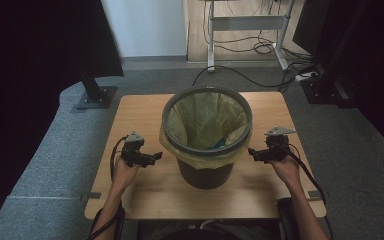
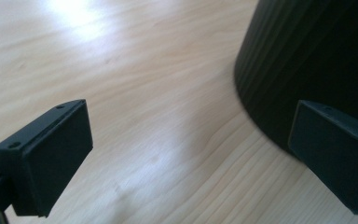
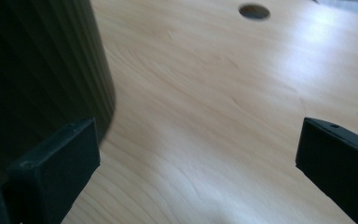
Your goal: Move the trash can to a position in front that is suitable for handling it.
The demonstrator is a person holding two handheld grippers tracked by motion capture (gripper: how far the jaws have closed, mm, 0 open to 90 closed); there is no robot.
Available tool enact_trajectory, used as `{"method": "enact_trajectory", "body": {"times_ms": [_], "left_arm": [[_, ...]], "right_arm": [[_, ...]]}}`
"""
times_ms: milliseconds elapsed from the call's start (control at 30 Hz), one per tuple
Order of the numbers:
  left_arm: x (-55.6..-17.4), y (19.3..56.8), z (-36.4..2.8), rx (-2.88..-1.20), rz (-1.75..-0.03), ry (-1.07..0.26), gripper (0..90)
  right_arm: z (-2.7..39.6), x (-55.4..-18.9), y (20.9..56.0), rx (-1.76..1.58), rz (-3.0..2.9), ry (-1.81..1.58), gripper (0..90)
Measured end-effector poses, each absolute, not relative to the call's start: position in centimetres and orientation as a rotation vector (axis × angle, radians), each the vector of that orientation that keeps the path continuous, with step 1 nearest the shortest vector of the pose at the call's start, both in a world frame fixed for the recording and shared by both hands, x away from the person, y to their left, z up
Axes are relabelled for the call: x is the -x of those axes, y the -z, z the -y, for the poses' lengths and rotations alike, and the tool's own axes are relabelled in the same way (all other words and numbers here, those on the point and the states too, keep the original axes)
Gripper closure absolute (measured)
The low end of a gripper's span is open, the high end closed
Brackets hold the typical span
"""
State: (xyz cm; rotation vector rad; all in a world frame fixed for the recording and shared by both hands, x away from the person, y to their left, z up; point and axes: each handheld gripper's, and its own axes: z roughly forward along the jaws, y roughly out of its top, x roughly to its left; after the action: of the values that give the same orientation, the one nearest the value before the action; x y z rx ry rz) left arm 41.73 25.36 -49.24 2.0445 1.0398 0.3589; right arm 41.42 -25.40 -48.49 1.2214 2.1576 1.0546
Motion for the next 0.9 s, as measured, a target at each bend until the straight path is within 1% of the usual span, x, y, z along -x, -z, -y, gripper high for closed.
{"method": "enact_trajectory", "body": {"times_ms": [267, 600, 767, 900], "left_arm": [[-41.3, 51.2, -26.9, -2.086, -1.096, -0.357, 0.0], [-41.3, 53.4, -27.5, -2.149, -1.149, -0.330, 0.0], [-41.4, 54.3, -27.4, -2.193, -1.150, -0.330, 0.0], [-41.4, 54.6, -27.5, -2.176, -1.135, -0.353, 0.0]], "right_arm": [[27.6, -40.8, 50.8, -1.288, -2.177, -0.985, 0.0], [29.1, -40.6, 53.6, -1.340, -2.197, -0.913, 0.0], [29.3, -40.5, 54.7, -1.344, -2.218, -0.888, 0.0], [29.6, -40.5, 55.4, -1.366, -2.222, -0.895, 0.0]]}}
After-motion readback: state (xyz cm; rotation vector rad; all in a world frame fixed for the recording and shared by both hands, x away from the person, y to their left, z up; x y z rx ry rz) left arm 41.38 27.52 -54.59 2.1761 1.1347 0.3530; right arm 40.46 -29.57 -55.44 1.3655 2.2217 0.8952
